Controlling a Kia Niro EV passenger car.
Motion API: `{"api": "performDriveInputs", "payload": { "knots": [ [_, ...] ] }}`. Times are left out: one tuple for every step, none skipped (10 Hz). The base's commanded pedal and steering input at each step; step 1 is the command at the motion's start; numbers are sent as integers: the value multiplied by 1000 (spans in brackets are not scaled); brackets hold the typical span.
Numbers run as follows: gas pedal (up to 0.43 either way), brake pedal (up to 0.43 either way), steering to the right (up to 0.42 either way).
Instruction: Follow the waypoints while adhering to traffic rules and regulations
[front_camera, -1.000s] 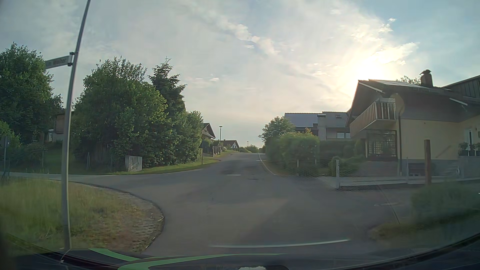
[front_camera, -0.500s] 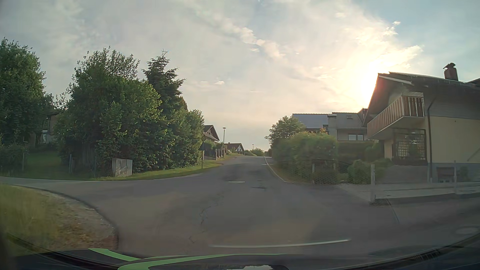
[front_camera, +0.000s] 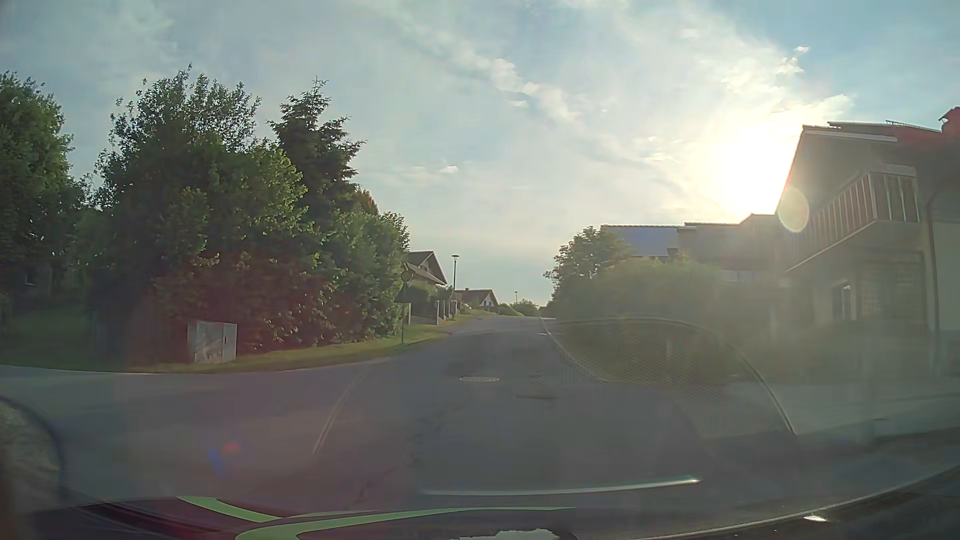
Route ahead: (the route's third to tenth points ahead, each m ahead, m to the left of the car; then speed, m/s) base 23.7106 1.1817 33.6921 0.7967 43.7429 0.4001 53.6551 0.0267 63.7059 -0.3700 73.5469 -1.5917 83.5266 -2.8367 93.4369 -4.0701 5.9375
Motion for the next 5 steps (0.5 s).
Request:
{"api": "performDriveInputs", "payload": {
  "knots": [
    [197, 0, -23],
    [197, 0, -20],
    [197, 0, -17],
    [197, 0, -15],
    [197, 0, -9]
  ]
}}
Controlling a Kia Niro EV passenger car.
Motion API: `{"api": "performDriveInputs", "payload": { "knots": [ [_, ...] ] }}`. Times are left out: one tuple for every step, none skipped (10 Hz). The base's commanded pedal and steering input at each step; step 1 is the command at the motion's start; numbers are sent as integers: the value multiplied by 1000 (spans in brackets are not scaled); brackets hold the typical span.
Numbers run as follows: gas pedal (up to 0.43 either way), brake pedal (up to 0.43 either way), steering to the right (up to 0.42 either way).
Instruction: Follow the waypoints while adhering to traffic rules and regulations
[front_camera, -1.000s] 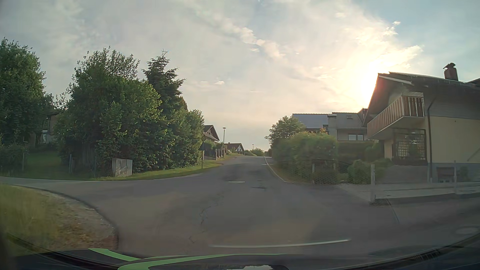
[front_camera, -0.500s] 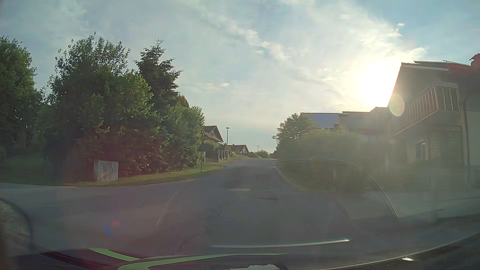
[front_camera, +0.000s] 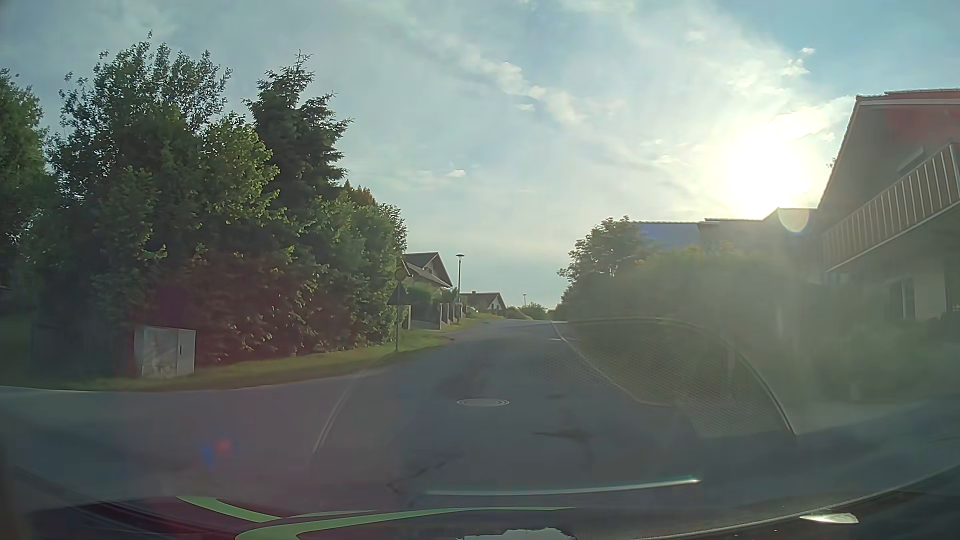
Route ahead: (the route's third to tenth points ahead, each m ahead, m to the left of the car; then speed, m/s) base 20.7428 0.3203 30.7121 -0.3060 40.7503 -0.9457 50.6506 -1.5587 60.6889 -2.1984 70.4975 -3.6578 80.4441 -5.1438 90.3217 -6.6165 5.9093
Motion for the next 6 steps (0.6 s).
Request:
{"api": "performDriveInputs", "payload": {
  "knots": [
    [197, 0, -3],
    [197, 0, 3],
    [197, 0, 8],
    [209, 0, 12],
    [220, 0, 17],
    [228, 0, 21]
  ]
}}
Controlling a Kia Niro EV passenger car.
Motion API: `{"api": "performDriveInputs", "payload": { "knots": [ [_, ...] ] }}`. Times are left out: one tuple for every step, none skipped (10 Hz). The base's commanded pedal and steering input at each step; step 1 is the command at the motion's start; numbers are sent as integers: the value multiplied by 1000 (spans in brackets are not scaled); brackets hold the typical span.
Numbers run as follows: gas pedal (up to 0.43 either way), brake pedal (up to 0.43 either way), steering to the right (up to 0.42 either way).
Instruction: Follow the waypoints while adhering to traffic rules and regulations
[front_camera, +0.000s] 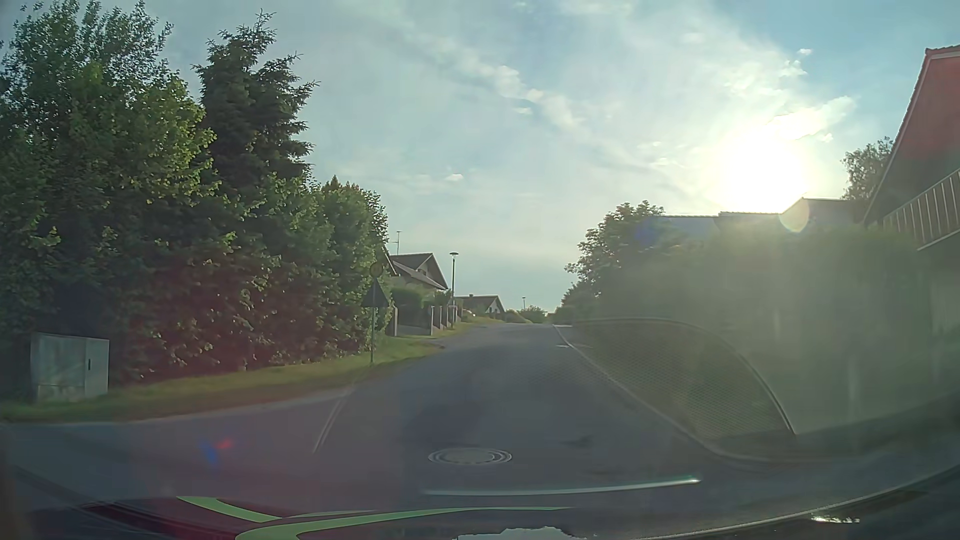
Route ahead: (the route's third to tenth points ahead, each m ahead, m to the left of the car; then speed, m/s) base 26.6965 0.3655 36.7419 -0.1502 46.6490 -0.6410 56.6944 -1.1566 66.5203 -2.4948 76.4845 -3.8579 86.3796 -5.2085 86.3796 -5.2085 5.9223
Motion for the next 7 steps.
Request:
{"api": "performDriveInputs", "payload": {
  "knots": [
    [228, 0, 23],
    [228, 0, 25],
    [228, 0, 25],
    [228, 0, 20],
    [228, 0, 14],
    [228, 0, 13],
    [228, 0, 13]
  ]
}}
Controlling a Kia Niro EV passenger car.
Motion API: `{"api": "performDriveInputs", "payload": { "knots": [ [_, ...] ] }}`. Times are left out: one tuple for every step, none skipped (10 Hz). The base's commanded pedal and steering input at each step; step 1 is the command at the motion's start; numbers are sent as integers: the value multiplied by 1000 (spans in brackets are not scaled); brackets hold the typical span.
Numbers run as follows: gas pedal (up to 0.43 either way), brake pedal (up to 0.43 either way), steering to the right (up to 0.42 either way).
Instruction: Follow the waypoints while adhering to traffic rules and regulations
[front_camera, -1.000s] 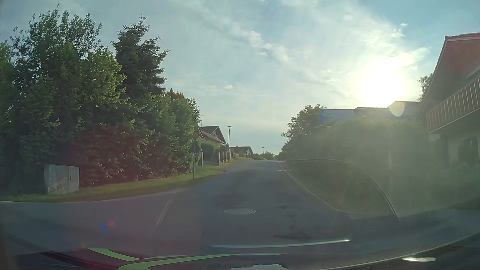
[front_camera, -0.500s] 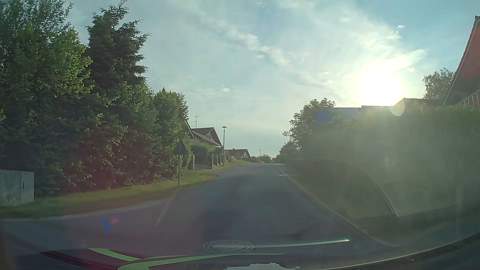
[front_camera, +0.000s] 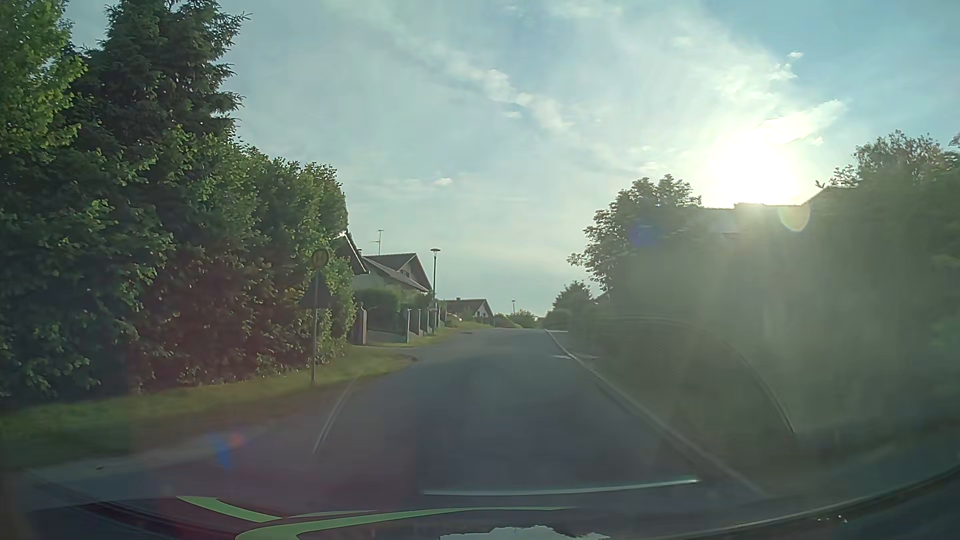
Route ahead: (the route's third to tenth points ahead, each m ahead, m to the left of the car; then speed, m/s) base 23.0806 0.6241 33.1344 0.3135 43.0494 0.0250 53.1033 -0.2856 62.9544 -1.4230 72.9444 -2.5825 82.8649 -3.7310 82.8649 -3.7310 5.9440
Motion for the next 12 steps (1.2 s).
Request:
{"api": "performDriveInputs", "payload": {
  "knots": [
    [228, 0, 13],
    [240, 0, 13],
    [248, 0, 15],
    [268, 0, 15],
    [268, 0, 15],
    [268, 0, 16],
    [268, 0, 17],
    [268, 0, 17],
    [260, 0, 17],
    [248, 0, 17],
    [240, 0, 18],
    [240, 0, 17]
  ]
}}
